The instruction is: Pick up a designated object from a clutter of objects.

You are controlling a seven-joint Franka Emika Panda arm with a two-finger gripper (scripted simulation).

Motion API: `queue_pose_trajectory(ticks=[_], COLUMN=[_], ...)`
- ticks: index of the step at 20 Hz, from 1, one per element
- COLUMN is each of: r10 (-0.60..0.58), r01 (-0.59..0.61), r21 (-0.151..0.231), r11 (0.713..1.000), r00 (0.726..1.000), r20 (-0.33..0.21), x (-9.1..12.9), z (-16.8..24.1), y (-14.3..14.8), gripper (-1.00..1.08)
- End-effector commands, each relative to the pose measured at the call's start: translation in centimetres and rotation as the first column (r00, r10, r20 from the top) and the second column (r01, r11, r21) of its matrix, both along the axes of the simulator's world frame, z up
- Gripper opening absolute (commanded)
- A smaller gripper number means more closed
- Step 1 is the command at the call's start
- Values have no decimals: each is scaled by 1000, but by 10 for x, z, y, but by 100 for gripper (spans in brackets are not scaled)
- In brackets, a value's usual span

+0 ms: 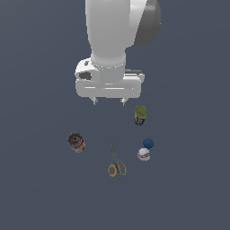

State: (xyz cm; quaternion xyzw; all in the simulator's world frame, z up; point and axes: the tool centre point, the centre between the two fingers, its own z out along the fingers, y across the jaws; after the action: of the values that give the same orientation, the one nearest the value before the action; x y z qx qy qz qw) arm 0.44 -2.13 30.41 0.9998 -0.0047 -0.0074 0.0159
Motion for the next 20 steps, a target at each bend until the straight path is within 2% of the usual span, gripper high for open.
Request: queue_pose_trajectory(ticks=[1,12,20], r10=[0,-7,4], r01=[0,7,-4], r21=[0,5,1], r11=[1000,1000,1000], r00=[1000,999,999], r20=[0,-40,-35], x=[0,-11,-1], z=[0,-10,-19], y=[0,-5,3], gripper=[100,100,100])
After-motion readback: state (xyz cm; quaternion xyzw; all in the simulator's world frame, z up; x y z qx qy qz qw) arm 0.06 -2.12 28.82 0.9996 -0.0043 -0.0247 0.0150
